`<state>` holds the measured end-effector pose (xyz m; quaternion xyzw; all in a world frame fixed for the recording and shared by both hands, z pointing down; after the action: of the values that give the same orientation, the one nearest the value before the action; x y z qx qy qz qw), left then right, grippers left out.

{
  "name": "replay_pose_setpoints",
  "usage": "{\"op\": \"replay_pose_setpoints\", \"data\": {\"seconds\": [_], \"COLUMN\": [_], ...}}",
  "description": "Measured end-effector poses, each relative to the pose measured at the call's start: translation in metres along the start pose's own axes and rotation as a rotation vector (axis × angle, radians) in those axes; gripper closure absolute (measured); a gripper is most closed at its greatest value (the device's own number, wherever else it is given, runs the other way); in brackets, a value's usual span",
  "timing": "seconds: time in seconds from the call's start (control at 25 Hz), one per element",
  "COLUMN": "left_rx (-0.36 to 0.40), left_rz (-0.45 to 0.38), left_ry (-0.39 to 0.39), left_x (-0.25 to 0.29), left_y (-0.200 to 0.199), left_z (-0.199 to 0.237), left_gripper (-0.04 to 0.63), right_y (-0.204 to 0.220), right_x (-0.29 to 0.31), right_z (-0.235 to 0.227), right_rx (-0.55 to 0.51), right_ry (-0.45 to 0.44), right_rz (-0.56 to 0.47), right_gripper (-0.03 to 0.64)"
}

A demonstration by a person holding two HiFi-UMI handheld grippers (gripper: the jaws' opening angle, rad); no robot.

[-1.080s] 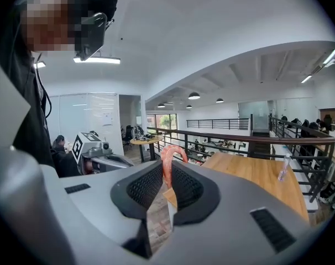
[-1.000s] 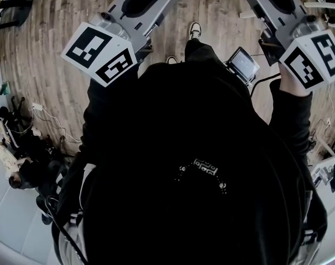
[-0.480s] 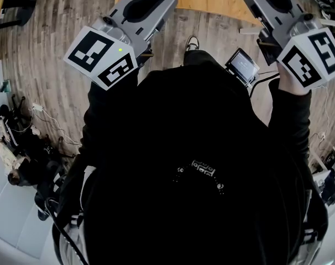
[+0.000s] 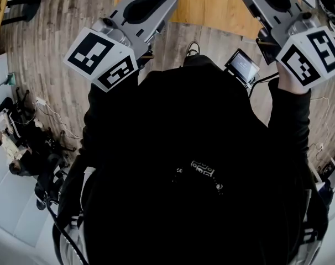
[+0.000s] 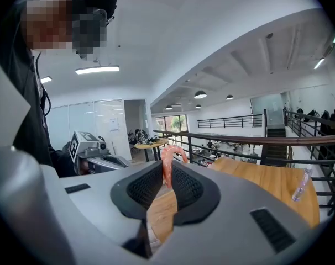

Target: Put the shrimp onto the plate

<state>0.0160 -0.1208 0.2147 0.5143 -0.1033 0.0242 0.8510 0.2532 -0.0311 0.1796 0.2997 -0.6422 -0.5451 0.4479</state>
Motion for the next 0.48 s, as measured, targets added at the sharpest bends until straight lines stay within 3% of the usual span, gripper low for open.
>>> {"op": "replay_pose_setpoints", "data": {"seconds": [0.48], "left_rx": [-0.02], "left_rz": [0.046], "left_ry": [-0.02], "left_x": [0.031], "left_y": [-0.005], "left_z": [0.011], "left_gripper": [0.589], "right_y": [0.02], "right_x": [0.001], "right_z": [-0.04], "right_rx": [0.048], "right_ry": [-0.004], "right_rz": [-0.001], "right_gripper": [0.557]}}
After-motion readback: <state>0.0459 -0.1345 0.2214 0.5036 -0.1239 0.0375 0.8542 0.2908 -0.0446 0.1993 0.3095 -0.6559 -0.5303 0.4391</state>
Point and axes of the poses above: the fingertips, and each gripper's own axes: x forward along the fingers, z to its left, y out of its underside, the point moved 10 cm from there along -x, backward along the fingers, and after that the axes turned 11 degrees about -x, right-handed, at the moved point
